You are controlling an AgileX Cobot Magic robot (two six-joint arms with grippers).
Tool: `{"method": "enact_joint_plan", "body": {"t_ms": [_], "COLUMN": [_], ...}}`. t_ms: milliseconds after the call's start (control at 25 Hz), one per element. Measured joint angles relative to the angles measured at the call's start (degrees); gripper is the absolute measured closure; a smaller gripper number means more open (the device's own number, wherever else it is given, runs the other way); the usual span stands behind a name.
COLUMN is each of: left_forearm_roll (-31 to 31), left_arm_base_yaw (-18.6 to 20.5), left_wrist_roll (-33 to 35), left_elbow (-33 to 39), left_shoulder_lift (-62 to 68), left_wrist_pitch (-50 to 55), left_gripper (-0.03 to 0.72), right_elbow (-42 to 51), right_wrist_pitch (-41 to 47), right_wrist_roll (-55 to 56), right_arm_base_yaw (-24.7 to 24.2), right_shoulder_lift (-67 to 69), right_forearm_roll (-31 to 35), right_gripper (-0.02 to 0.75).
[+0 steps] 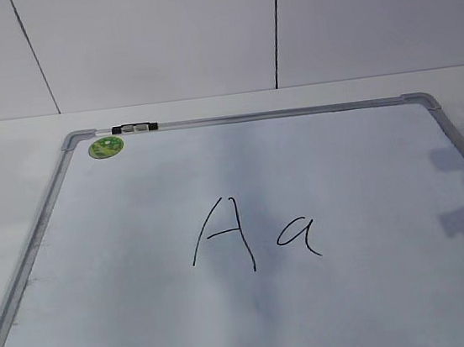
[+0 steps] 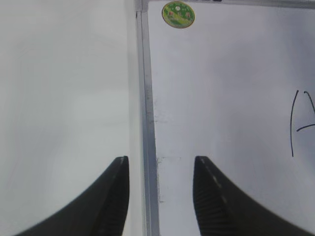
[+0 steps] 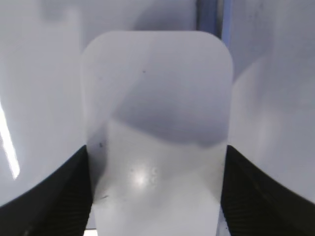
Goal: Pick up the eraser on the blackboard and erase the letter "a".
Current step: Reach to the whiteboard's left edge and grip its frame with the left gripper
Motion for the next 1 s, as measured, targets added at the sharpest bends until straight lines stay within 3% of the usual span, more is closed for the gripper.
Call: {"method": "enact_joint_plan", "body": {"t_ms": [520,1000], "left_forearm_roll": [-0.39,0.97], "left_arm_base_yaw": [0.00,0.00], "left_wrist_roll": [0.00,0.00], "left_elbow": [-2.65,-16.93], "left_shoulder_lift": [16.79,34.80], "left_wrist_pitch": [-0.59,3.44], "left_gripper": [0.365,0.365], "right_elbow": [-6.73,-8.40], "right_wrist_pitch": [6.18,10.45], "right_wrist_roll": [0.00,-3.95], "right_arm_base_yaw": [0.00,0.00], "right_shoulder_lift": [0.00,0.00], "right_forearm_roll": [5.83,12.73], "right_gripper": [0.196,0.196]}}
